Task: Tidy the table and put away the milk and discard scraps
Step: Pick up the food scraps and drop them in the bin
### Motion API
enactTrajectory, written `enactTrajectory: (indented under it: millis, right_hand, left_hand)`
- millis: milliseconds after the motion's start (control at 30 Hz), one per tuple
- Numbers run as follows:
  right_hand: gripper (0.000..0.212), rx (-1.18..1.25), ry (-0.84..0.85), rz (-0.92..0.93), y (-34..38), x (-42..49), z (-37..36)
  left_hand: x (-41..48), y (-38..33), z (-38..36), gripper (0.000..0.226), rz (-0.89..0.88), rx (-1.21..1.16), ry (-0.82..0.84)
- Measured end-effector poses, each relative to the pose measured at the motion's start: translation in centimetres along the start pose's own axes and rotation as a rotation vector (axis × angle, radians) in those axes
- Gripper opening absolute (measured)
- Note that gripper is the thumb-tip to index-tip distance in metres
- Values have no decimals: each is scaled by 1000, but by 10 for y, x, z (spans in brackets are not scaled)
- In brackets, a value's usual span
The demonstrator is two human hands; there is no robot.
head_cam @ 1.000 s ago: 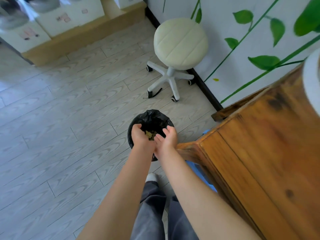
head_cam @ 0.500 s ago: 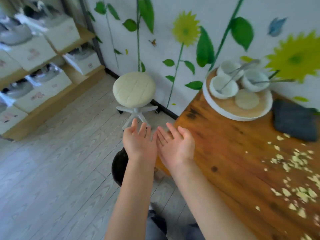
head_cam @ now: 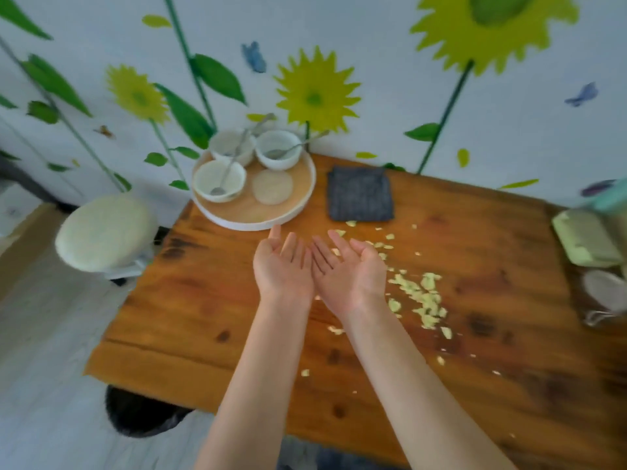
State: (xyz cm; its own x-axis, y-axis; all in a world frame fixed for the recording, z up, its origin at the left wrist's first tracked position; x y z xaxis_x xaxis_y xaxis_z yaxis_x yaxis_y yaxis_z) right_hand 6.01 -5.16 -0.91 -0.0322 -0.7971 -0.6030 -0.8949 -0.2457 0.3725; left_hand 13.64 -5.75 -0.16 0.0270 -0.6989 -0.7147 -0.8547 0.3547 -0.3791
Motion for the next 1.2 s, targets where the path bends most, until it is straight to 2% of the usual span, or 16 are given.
enactTrajectory:
  millis: [133, 233, 333, 467, 567, 700, 733, 800, 933, 1100, 1200]
  right_hand:
    - [37, -65, -127, 241, 121, 14, 69]
    - [41, -92, -249, 289, 175, 15, 116]
    - [34, -148, -390, 246, 189, 14, 152]
    - [28, -378, -421, 177, 169, 24, 169]
    - [30, -798, -331, 206, 150, 33, 165]
    - [27, -1729, 59, 344, 113, 48, 148]
    - [23, -1917, 103, 382, 106, 52, 148]
    - [14, -2110, 105, 412, 95, 58, 151]
    - [12, -2207, 43, 482, 90, 61, 154]
    - [9, -2238, 12, 543, 92, 65, 147]
    - [9, -2163, -7, 580, 98, 66, 143]
  left_hand:
    - [11, 90, -37, 46, 128, 77, -21]
    - [16, 125, -42, 45, 199, 104, -16]
    - [18, 141, -38, 47, 218, 118, -28]
    - [23, 142, -27, 47, 225, 181, -62]
    - [28, 131, -13, 46, 222, 215, -101]
    - [35, 124, 3, 40, 257, 234, -117]
    - [36, 124, 5, 38, 271, 245, -106]
    - [38, 121, 10, 36, 295, 273, -77]
    - [42, 116, 22, 38, 324, 327, -29]
    - [53, 114, 43, 37, 357, 390, -67]
    - [59, 116, 49, 37, 367, 430, -88]
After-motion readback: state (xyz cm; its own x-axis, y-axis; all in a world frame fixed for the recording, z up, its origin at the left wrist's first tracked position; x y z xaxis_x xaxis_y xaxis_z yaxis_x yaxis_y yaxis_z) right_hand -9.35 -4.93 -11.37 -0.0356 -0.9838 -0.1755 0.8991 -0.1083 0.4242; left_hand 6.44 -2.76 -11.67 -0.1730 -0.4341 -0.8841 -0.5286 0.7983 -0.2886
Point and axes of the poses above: each hand's wrist, its own x-axis towards the middle knuckle, its own z-axis out of the back of the hand, y = z × x, the point moved 8 cm from there along x, towards the middle knuckle, and after that the axes turned 7 degrees about z, right-handed, at the moved point
